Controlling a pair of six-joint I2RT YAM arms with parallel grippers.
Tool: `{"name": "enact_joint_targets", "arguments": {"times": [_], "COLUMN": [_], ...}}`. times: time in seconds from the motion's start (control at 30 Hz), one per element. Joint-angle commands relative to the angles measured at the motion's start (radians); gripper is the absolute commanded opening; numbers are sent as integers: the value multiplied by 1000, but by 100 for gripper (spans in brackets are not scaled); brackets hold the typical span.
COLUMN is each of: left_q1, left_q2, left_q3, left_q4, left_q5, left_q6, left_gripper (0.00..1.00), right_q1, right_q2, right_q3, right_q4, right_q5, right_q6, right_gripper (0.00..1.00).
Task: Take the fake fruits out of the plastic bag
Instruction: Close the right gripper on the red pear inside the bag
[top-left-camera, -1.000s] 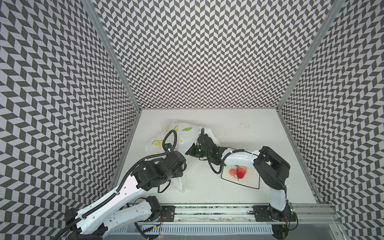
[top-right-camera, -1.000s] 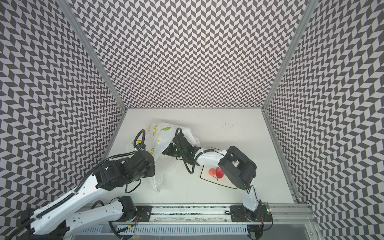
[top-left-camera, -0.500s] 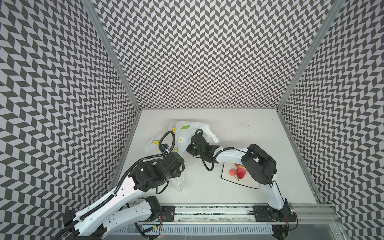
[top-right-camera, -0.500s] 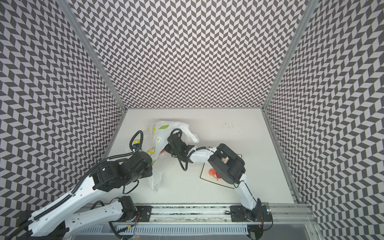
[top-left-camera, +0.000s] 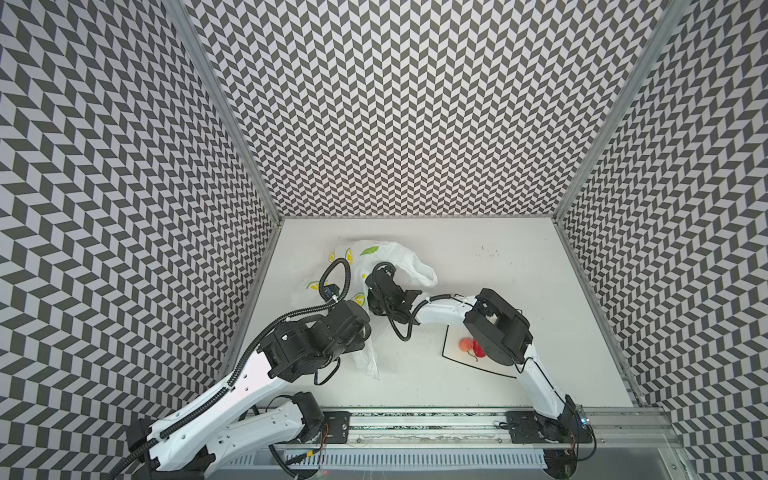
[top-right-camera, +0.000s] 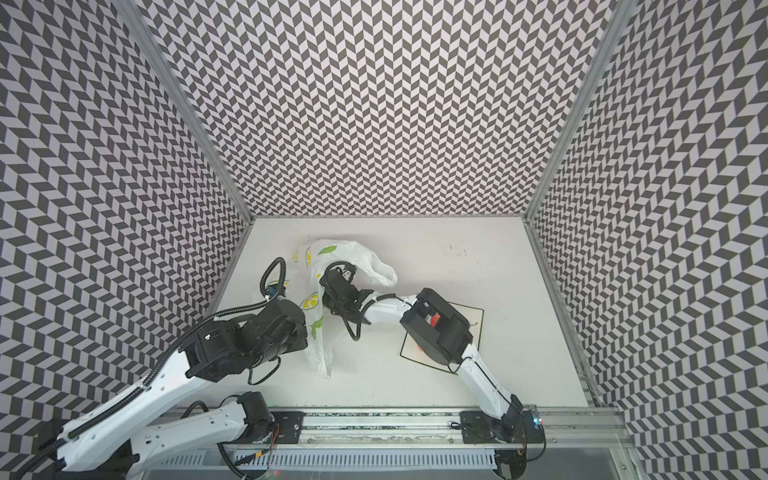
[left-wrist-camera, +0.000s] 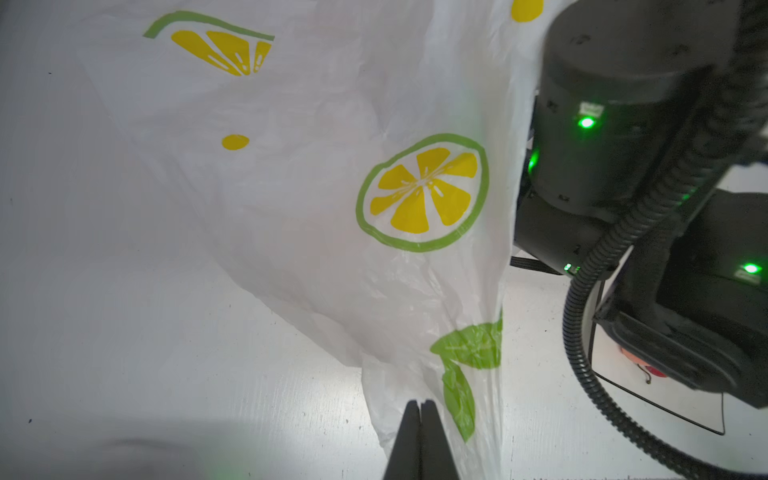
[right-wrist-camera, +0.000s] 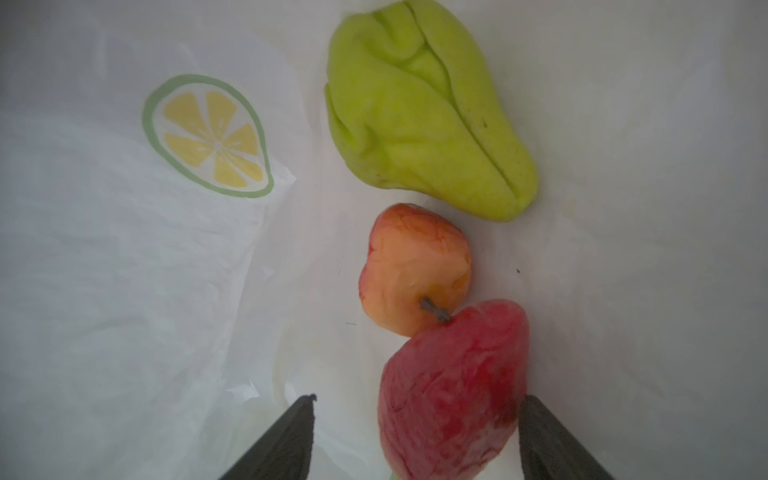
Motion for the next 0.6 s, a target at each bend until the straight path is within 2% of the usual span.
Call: {"name": "enact_joint_targets", "arguments": {"times": [0.0,0.07,0.17,0.3,0.43,0.57], "left_q1": [-4,-6,-7,-10,-13,-13], "left_q2": [-6,-10,-12,-5,-17,-2], "left_q3": [46,54,49,13,-57,-123], "left_q4": [34,54,81,76,106,137], "left_q5": [35,69,129,192,263,264], "left_q6": [-6,-6,0,0,-5,-8], "left_gripper": [18,38,58,68,76,81], "right_q1": [5,8,9,10,11,15], "right_q2": [48,68,100,131,135,128], "right_q3": [63,96,145,178,183,182], "right_q4": [-39,-57,-87,-106,-104,-96], "right_q5": [30,33,33,35,44,46], "right_q6": [53,59,72,97,108,111], "right_gripper": [79,80,80,75,61,50]}}
